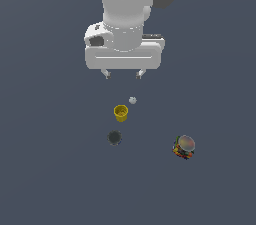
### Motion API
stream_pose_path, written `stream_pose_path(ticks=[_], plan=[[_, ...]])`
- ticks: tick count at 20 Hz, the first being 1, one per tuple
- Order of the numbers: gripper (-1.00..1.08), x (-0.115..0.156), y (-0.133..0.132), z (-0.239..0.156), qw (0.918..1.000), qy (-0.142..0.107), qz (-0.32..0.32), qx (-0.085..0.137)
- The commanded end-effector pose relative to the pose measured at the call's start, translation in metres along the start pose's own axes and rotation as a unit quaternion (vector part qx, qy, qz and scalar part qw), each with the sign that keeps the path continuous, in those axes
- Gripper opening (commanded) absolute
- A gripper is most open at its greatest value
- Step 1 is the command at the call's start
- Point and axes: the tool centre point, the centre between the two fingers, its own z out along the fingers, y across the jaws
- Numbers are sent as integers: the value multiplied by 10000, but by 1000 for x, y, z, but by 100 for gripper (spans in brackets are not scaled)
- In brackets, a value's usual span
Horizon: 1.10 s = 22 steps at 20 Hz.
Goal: Pick up a designated object from a clutter of objects.
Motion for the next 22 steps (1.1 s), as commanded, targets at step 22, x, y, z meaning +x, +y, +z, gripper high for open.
stream_pose_path(ticks=[22], plan=[[100,-1,-11,24,9997,-9,203,116]])
